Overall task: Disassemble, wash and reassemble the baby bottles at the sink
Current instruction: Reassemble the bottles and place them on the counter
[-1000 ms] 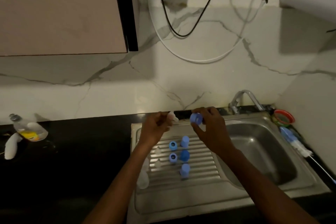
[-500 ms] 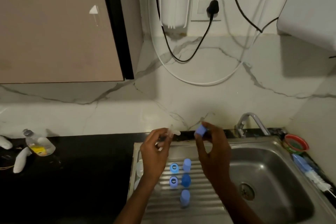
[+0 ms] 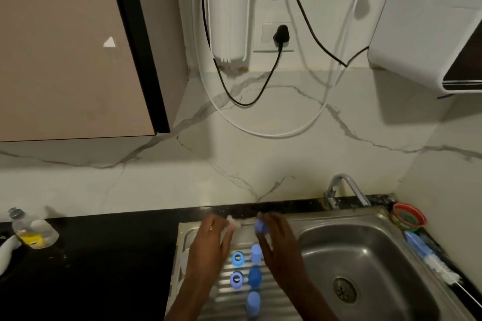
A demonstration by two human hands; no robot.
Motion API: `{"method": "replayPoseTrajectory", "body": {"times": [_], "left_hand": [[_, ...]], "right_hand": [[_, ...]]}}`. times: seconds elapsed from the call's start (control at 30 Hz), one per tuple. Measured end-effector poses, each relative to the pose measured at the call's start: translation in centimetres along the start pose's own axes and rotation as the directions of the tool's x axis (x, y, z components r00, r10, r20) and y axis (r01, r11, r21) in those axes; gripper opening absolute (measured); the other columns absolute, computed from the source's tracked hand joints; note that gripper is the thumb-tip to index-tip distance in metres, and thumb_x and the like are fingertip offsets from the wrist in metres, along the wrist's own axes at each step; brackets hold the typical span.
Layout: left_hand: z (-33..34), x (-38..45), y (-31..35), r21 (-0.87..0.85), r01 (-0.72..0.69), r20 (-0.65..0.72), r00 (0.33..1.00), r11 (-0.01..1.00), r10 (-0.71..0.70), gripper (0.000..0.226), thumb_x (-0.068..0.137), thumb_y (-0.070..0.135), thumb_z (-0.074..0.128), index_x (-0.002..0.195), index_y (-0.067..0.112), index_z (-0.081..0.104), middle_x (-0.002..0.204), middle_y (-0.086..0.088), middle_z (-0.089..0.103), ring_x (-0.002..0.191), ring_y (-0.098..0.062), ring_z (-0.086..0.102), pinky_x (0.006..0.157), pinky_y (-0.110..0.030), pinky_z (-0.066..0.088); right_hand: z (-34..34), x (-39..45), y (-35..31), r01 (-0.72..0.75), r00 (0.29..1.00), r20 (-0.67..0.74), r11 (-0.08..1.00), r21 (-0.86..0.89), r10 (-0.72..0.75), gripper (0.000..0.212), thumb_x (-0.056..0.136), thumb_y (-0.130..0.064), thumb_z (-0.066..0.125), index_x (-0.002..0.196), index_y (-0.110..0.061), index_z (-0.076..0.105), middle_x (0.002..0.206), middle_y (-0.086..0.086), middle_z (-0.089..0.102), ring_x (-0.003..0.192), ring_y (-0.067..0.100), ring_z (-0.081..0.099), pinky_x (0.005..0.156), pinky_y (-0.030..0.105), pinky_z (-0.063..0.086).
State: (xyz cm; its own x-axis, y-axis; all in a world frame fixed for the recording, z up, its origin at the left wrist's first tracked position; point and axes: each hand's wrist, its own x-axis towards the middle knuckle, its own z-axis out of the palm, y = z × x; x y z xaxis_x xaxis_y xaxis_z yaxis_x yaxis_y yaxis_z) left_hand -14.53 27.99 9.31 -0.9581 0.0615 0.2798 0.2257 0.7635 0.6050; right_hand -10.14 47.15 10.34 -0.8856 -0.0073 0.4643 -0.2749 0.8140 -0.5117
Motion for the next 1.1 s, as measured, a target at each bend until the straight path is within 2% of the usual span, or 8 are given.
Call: {"method": "replayPoseTrajectory", "body": {"times": [0.1,0.23,0.37,0.5,0.6,0.73,0.9,1.1], "left_hand": [[1.3,-1.3,-1.7,0.111,0.233,0.234,0.939,0.966,-0.253,0.019,0.1,0.036,0.06,0.114,0.023,0.063,0.118,0.005,0.063,0.102,-0.007,0.058,0.092,-0.019,0.044],[-0.6,0.2,-0.3,-0.163,0.094,-0.034,0.994,0.982,-0.101,0.011,0.097,0.031,0.068,0.105,0.025,0.071,0.108,0.011,0.067,0.099,-0.003,0.061,0.089,-0.018,0.046],[-3.7,0.9,2.2,-0.1,-0.283,-0.395,0.891,0.954,0.223,0.015,0.092,0.016,0.072,0.107,0.018,0.071,0.11,0.008,0.063,0.099,-0.003,0.06,0.086,-0.016,0.048],[0.1,-0.5,-1.7,0.036,0.033,0.128,0.991,0.999,-0.037,0.012,0.095,0.044,0.062,0.084,0.039,0.06,0.089,0.017,0.059,0.092,-0.008,0.066,0.076,-0.022,0.049],[-0.4,-0.8,-1.2,-0.067,0.0,-0.006,1.0,0.998,0.0,0.01,0.097,0.044,0.062,0.091,0.036,0.065,0.092,0.016,0.062,0.087,-0.004,0.063,0.077,-0.024,0.052],[-2.6,-1.3,2.3,-0.132,-0.257,-0.312,0.927,0.957,0.206,0.024,0.094,0.034,0.066,0.112,0.019,0.071,0.115,0.009,0.062,0.106,-0.002,0.057,0.091,-0.016,0.046],[1.7,-3.4,-0.4,-0.163,0.109,0.115,0.989,0.981,-0.091,0.005,0.092,0.031,0.073,0.09,0.026,0.074,0.092,0.01,0.073,0.084,-0.004,0.066,0.077,-0.02,0.054],[2.7,-4.9,0.3,-0.448,0.162,0.08,0.987,0.879,-0.141,0.006,0.087,0.031,0.079,0.092,0.029,0.079,0.086,0.018,0.076,0.082,-0.003,0.072,0.071,-0.015,0.056]], "right_hand": [[1.0,-1.8,1.4,-0.132,0.961,0.246,0.991,0.004,0.126,0.028,0.096,-0.011,0.062,0.123,-0.019,0.064,0.112,-0.011,0.055,0.109,0.003,0.055,0.084,-0.001,0.033],[-2.7,1.9,-1.4,0.054,0.985,-0.17,0.995,0.08,-0.039,0.037,0.085,-0.008,0.076,0.12,-0.018,0.065,0.115,-0.015,0.057,0.106,-0.014,0.05,0.089,0.002,0.039],[-3.5,1.7,-2.1,0.082,0.94,-0.341,0.988,0.129,-0.034,0.038,0.093,-0.018,0.067,0.13,-0.01,0.062,0.129,-0.003,0.059,0.124,-0.001,0.052,0.102,0.015,0.044],[-0.3,-1.9,1.8,-0.056,0.981,0.187,0.998,0.014,0.052,0.026,0.094,-0.013,0.066,0.117,-0.023,0.064,0.099,-0.022,0.055,0.094,-0.018,0.052,0.093,0.021,0.051],[-0.9,-1.3,0.6,-0.051,0.998,0.051,0.983,0.176,0.042,0.034,0.085,0.0,0.075,0.116,-0.012,0.065,0.1,-0.025,0.056,0.1,-0.02,0.052,0.086,0.004,0.043],[-3.0,-0.1,-2.6,0.116,0.942,-0.328,0.983,0.14,-0.064,0.042,0.086,-0.01,0.075,0.125,-0.004,0.063,0.125,0.0,0.062,0.119,0.002,0.055,0.1,0.016,0.046],[0.6,-4.4,0.5,-0.174,0.983,0.089,0.966,0.19,0.16,0.047,0.088,-0.01,0.076,0.108,-0.049,0.059,0.094,-0.025,0.063,0.092,-0.007,0.061,0.079,0.023,0.055],[0.7,-4.3,0.5,-0.322,0.947,0.108,0.866,0.382,0.304,0.033,0.086,-0.02,0.082,0.109,-0.031,0.061,0.092,-0.02,0.072,0.084,-0.003,0.07,0.072,0.013,0.055]]}}
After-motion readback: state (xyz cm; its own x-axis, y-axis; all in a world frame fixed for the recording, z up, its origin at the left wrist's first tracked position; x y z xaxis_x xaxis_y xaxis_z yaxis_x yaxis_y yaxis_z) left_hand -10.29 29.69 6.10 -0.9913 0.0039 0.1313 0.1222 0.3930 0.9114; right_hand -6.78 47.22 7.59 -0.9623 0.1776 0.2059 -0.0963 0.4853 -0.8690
